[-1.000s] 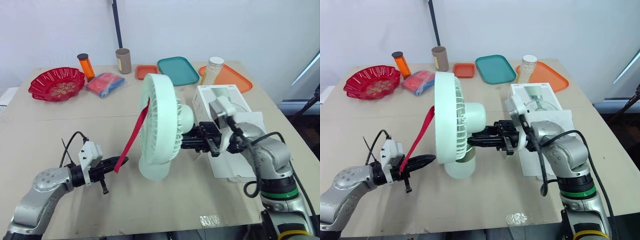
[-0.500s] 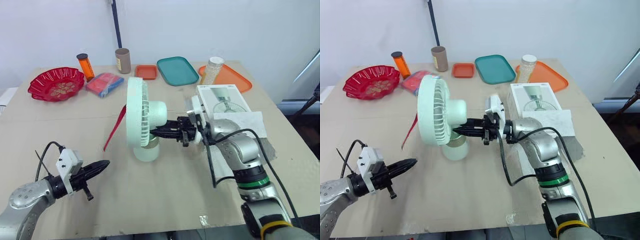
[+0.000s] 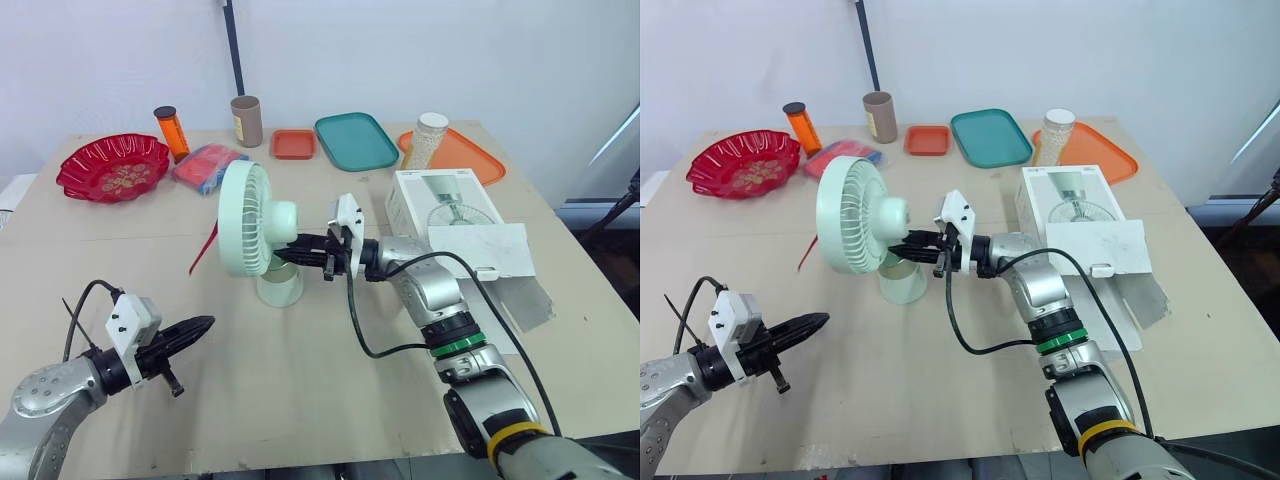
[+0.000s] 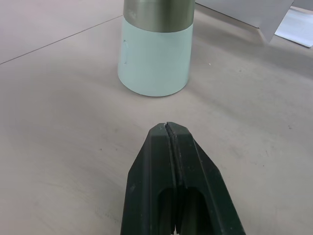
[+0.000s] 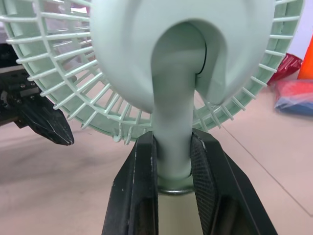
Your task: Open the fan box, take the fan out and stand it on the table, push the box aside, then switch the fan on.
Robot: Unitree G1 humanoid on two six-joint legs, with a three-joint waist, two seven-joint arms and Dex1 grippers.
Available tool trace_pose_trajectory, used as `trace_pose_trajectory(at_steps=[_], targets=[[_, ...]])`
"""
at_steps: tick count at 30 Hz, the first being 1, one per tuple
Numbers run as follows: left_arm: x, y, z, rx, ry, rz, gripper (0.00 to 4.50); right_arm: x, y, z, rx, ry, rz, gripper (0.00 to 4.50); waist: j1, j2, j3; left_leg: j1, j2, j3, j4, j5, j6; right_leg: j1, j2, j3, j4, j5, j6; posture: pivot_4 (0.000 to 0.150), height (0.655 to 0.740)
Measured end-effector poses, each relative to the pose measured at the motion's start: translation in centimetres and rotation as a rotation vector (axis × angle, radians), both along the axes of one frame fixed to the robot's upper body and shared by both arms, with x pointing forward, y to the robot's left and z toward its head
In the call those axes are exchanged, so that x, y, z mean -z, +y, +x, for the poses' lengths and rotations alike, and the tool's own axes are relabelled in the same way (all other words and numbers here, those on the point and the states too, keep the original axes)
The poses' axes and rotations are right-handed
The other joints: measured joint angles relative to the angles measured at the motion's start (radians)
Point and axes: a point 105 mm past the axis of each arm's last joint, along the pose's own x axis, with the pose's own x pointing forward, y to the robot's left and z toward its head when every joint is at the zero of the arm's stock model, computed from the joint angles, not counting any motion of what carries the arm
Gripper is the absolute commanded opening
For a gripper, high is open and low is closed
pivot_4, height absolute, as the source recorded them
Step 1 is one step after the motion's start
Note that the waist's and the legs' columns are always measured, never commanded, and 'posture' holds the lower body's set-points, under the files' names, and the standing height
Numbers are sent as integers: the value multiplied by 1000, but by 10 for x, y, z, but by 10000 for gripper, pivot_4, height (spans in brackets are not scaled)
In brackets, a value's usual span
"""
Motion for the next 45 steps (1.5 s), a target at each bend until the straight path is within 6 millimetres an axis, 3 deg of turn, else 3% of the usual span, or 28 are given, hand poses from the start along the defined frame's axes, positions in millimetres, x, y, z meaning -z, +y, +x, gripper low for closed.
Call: trace_pose_trajectory(at_steps=[4, 5, 12, 19, 26, 32, 36, 39, 40, 45], targets=[[-2, -1, 2, -3, -9, 0, 509, 1, 2, 0, -4, -23, -7, 3806, 0, 0, 0, 1, 0, 0, 0, 0, 0, 0, 0, 0, 0, 0, 0, 1500, 7400], [-2, -2, 3, -1, -10, -1, 0, 1, 2, 0, -7, -30, -9, 14026, -1, 0, 0, 1, 0, 0, 0, 0, 0, 0, 0, 0, 0, 0, 0, 1500, 7400], [-3, -7, 5, 12, -17, -5, 0, 9, 2, -2, -26, -22, -47, 43975, 0, 0, 0, 1, 0, 0, 0, 0, 0, 0, 0, 0, 0, 0, 0, 1500, 7400], [-8, -8, 13, -4, -21, -8, 0, 12, -5, -1, -25, -24, -77, 44760, 0, 0, 0, 1, 0, 0, 0, 0, 0, 0, 0, 0, 0, 0, 0, 1500, 7400], [-8, -10, 22, -3, -3, -7, 0, 22, -42, -18, -27, -37, -173, 44760, 1, 0, 0, 0, -1, 0, 0, 0, 0, 0, -1, 0, 0, 0, 0, 1500, 7400], [-11, -10, 39, -1, -28, -31, 18351, 19, -75, -32, 47, -74, -245, 45000, 1, 0, 0, 0, -1, 0, 1, 0, 0, 1, 0, 0, 0, 0, 0, 1500, 7400], [-16, -9, 51, -10, -83, -44, 32015, -8, -101, -31, 232, -88, -204, 45000, 2, 0, 0, 0, -1, 0, 0, 0, 0, 1, 0, 0, 0, 0, 0, 1500, 7400], [-11, -6, 50, -5, -62, -47, 42039, -14, -112, -38, 288, -78, -198, 45000, 2, 0, 0, 0, -1, 0, 0, 0, 0, 1, 0, 0, 0, 0, 0, 1500, 7400], [-9, -5, 49, 1, -52, -44, 43887, -13, -113, -43, 296, -68, -203, 45000, 2, 0, 0, 0, 0, 0, 0, 0, 0, 1, 0, 0, 0, 0, 0, 1500, 7400], [-13, -2, 48, 9, -67, -33, 43887, -6, -122, -54, 371, -10, -211, 45000, 3, 0, 0, 0, -1, -1, 1, 0, 0, 2, 0, 0, 0, 0, 0, 1500, 7400]])
